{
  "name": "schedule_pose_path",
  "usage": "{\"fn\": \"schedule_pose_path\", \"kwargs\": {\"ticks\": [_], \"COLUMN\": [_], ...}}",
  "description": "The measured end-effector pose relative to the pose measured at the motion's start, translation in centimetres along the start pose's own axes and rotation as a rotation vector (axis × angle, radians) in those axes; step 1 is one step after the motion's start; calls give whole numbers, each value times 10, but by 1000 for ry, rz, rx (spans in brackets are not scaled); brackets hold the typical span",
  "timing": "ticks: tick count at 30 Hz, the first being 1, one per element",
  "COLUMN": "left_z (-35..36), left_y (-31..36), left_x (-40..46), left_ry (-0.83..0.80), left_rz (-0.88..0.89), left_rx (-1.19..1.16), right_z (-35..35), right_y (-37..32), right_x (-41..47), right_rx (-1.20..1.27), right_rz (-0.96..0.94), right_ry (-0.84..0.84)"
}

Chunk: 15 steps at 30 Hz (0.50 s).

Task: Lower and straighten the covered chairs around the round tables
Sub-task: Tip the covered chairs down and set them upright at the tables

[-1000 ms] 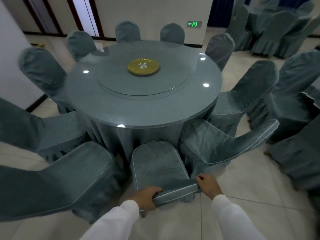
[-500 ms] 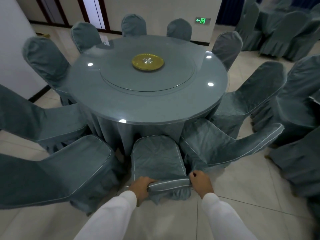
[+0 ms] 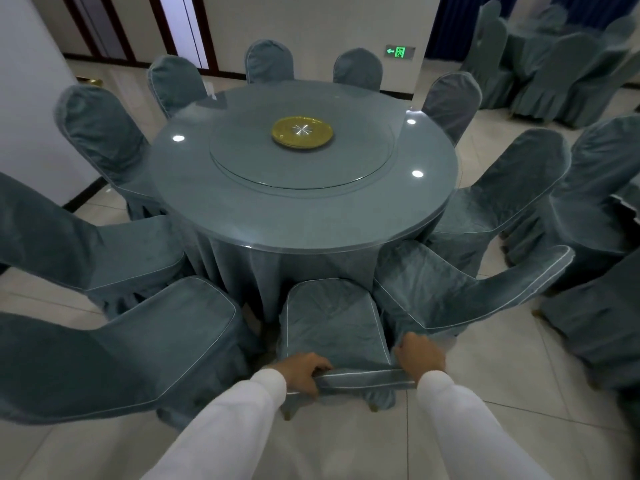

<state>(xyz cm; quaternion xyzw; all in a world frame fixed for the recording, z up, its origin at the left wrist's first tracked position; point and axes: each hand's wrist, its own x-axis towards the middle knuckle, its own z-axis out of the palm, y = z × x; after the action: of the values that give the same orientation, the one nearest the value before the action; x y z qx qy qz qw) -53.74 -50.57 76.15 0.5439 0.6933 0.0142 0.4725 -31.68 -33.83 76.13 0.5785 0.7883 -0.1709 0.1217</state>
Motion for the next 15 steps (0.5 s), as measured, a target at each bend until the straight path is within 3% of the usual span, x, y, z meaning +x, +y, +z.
{"fn": "schedule_pose_path", "kwargs": {"ticks": [4,11,15], "left_z": [-13,-38,-67], "left_y": [-29,-121,-181], "left_x": [-22,-73,-109], "left_ry": [-24,285,357], "left_rz": [8,-62,-45], "left_rx": [-192,-291,-369], "right_z": [1,37,65], "right_y": [-45,-152,-214], "right_x": [1,-21,-38], "right_rx": [145,295,308], "right_rz": [-67,-262,-281], "right_ry": [-49,-141,-164]}}
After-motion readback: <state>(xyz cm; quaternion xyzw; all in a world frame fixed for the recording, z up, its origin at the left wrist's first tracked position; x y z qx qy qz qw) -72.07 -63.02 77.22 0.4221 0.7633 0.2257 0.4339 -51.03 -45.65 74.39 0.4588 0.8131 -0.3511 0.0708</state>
